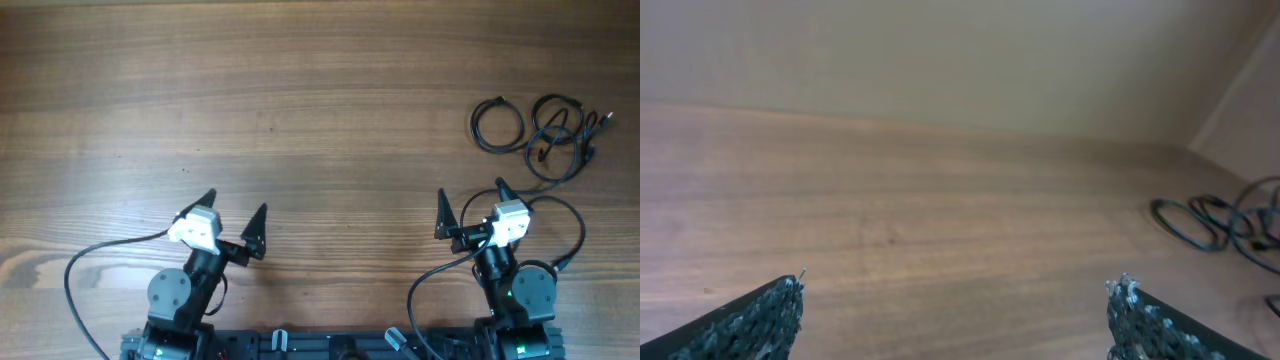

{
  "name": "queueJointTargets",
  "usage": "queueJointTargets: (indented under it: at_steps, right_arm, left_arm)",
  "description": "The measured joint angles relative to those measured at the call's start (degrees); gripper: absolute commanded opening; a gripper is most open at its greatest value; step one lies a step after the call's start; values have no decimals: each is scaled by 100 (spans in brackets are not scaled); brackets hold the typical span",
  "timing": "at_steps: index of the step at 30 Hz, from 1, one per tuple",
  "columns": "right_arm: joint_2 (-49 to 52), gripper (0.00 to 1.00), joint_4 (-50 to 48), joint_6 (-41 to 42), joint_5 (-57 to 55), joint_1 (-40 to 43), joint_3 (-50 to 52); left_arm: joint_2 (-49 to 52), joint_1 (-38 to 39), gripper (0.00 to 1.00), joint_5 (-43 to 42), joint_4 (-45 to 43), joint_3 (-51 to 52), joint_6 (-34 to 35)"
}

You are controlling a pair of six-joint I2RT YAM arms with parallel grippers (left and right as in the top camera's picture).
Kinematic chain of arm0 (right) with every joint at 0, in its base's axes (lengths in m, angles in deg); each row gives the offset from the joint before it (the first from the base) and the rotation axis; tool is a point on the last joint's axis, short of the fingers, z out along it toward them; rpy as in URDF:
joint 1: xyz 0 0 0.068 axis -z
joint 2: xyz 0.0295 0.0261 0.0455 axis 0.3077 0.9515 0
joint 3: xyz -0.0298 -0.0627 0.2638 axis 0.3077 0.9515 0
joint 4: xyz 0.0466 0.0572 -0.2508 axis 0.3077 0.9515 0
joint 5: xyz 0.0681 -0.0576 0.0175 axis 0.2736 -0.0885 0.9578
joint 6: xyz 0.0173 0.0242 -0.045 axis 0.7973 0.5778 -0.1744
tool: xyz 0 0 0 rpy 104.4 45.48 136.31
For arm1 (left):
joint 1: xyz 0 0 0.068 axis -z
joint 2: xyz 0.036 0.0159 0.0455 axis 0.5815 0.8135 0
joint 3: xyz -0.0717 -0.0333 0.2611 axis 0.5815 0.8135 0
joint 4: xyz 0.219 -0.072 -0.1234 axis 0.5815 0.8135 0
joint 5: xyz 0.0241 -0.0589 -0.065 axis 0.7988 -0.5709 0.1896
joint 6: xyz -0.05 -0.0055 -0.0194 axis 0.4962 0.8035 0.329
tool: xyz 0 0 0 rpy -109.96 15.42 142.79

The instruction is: Untangle cables

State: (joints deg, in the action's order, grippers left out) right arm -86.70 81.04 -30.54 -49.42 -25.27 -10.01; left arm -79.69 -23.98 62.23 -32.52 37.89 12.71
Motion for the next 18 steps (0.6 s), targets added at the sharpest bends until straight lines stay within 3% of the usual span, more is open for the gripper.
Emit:
queueJointTargets:
  at_steps: [18]
  right_arm:
    - [0, 100, 0, 0, 0, 0, 0]
  left_arm:
    - [-98, -164, 100, 0, 0, 0, -177]
